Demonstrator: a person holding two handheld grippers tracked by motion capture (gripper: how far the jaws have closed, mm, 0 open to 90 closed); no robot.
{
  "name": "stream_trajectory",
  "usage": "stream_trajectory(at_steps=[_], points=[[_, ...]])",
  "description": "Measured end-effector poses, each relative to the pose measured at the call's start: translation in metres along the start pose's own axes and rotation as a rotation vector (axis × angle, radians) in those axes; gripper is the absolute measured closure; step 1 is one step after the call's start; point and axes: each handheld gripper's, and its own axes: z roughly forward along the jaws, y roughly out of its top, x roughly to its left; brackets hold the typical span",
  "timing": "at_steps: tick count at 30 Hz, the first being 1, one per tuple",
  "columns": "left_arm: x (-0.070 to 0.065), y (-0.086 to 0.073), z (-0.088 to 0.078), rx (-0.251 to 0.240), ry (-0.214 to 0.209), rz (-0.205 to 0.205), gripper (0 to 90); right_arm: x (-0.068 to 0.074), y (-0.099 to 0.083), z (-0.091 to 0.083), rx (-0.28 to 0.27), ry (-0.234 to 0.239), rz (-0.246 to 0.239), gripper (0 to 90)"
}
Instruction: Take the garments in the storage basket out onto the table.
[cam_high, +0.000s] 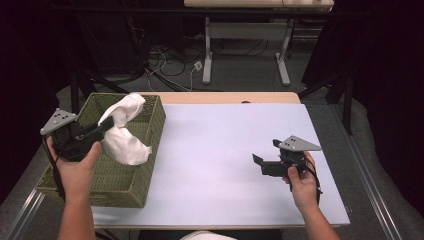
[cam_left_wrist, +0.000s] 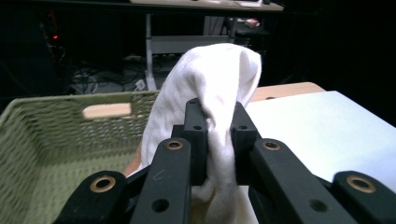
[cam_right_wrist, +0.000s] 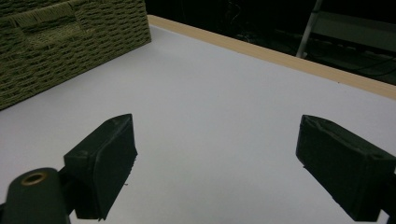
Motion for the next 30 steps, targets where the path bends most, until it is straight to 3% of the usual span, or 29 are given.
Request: stream_trajectory(at_steps=[8,22,30], points=[[-0.019,0.005,0.016,-0.020,-0.068,-0.001,81.8,-0.001,0.000,0.000,0.000,0.000,-0.001,11.7],[-0.047,0.009,0.039,-0.012,-0.142,0.041,81.8,0.000,-0.001,0.001,0.000,-0.001,0.009,11.8],[-0.060,0.008,0.045,-0.019,-0.172,0.064,81.8,0.000,-0.001,0.001,0.006,0.000,0.005,11.7]])
